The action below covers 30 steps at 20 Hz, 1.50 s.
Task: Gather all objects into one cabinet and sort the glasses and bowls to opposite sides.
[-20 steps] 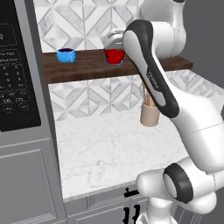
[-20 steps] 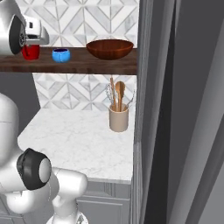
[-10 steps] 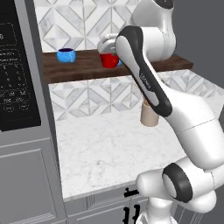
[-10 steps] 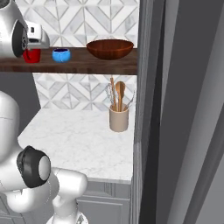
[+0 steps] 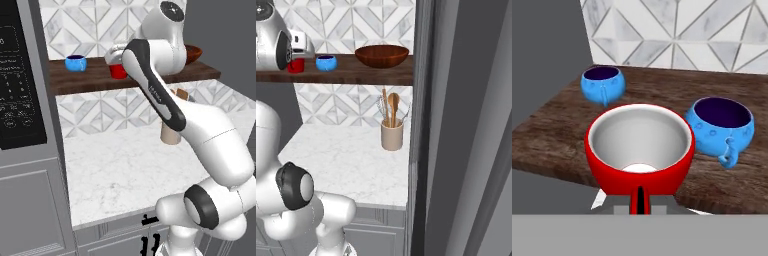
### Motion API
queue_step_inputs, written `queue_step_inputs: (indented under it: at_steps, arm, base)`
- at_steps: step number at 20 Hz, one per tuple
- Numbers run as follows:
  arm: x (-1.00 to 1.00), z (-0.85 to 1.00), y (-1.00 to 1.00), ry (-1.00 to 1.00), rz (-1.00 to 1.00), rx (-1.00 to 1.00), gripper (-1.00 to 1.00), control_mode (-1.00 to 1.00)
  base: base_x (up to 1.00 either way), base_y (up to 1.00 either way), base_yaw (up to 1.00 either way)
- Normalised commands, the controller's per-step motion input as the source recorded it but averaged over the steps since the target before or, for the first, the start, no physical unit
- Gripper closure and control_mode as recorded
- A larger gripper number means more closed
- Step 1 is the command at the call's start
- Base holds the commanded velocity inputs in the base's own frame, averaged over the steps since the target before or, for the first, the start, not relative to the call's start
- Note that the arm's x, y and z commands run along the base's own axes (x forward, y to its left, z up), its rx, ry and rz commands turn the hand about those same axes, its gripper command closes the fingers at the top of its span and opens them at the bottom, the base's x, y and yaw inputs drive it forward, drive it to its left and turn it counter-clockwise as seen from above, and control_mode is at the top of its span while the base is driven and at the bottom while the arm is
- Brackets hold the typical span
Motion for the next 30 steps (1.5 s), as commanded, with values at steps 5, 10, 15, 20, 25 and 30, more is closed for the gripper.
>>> queue_step_inputs:
  at_steps: [5, 10, 15, 20, 25, 30]
  arm:
    - [0.37, -0.09, 0.31, -0.01, 0.0, 0.0, 1.0, -1.0]
    - [0.48, 0.0, 0.16, 0.0, 0.0, 0.0, 1.0, -1.0]
    - [0.56, 0.0, 0.05, 0.0, 0.0, 0.0, 1.0, -1.0]
    - [0.57, 0.0, 0.14, 0.0, 0.0, 0.0, 1.0, -1.0]
    - [0.52, 0.0, 0.21, 0.0, 0.0, 0.0, 1.0, -1.0]
    - [0.4, -0.09, 0.19, 0.0, 0.0, 0.0, 1.0, -1.0]
  base:
    - [0.0, 0.0, 0.0]
    - [0.0, 0.0, 0.0]
    - [0.0, 0.0, 0.0]
    - [0.0, 0.0, 0.0]
    - [0.0, 0.0, 0.0]
    - [0.0, 0.0, 0.0]
